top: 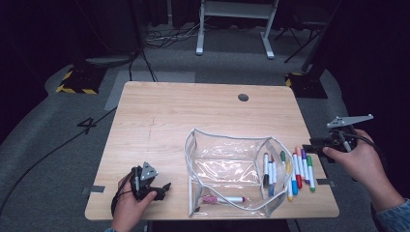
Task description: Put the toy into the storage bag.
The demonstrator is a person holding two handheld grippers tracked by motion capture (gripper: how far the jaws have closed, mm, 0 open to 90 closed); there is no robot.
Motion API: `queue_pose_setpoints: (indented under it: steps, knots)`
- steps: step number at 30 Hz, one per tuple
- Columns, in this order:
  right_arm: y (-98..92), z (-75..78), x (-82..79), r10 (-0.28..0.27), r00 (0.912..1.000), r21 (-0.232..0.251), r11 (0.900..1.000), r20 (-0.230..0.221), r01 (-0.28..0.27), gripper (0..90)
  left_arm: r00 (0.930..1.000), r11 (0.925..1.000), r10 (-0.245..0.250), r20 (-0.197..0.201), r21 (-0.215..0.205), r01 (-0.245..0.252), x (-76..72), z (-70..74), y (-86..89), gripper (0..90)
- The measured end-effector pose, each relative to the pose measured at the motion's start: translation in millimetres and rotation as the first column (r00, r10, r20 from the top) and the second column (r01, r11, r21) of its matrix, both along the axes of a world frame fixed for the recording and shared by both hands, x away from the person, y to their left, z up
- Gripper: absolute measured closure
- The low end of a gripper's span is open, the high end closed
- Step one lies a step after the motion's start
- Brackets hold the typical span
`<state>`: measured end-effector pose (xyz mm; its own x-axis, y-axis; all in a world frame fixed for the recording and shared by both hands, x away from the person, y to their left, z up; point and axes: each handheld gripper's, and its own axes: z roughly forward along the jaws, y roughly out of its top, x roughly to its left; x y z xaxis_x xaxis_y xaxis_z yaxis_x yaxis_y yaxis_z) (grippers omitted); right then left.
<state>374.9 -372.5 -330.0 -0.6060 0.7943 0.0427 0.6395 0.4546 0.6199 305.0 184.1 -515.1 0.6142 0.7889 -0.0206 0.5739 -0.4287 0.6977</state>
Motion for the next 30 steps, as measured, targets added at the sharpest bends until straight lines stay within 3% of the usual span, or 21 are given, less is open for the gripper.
queue_pose_setpoints:
  steps: [4, 12, 20, 28, 30]
  knots:
    - [-16.2, -20.9, 6.0, -0.055, 0.9985, -0.028, 0.998, -0.001, 0.055, 55.5, 1.0, 1.0, 0.001, -0.002, -0.008, -0.001, -0.2, -0.6, -0.3, 14.8]
    - [-42.2, -67.3, 14.1, -0.152, 0.9857, -0.089, 0.985, -0.072, 0.146, 55.6, 1.0, 1.0, 0.001, -0.001, -0.007, -0.001, -0.2, -0.5, -0.3, 14.8]
    - [-53.3, -114.9, 14.7, -0.21, 0.9603, -0.146, 0.972, -0.183, 0.185, 55.8, 1.0, 1.0, 0.001, -0.001, -0.007, -0.001, -0.2, -0.5, -0.3, 14.8]
    - [-62.0, -133.0, 15.4, -0.25, 0.943, -0.184, 0.96, -0.219, 0.212, 61.0, 1.0, 1.0, 0.001, -0.001, -0.007, -0.001, -0.2, -0.5, -0.3, 14.8]
    - [-63.9, -134.6, 15.7, -0.253, 0.9428, -0.197, 0.957, -0.217, 0.211, 61.8, 1.0, 1.0, 0.001, -0.002, -0.006, -0.001, -0.2, -0.5, -0.3, 14.8]
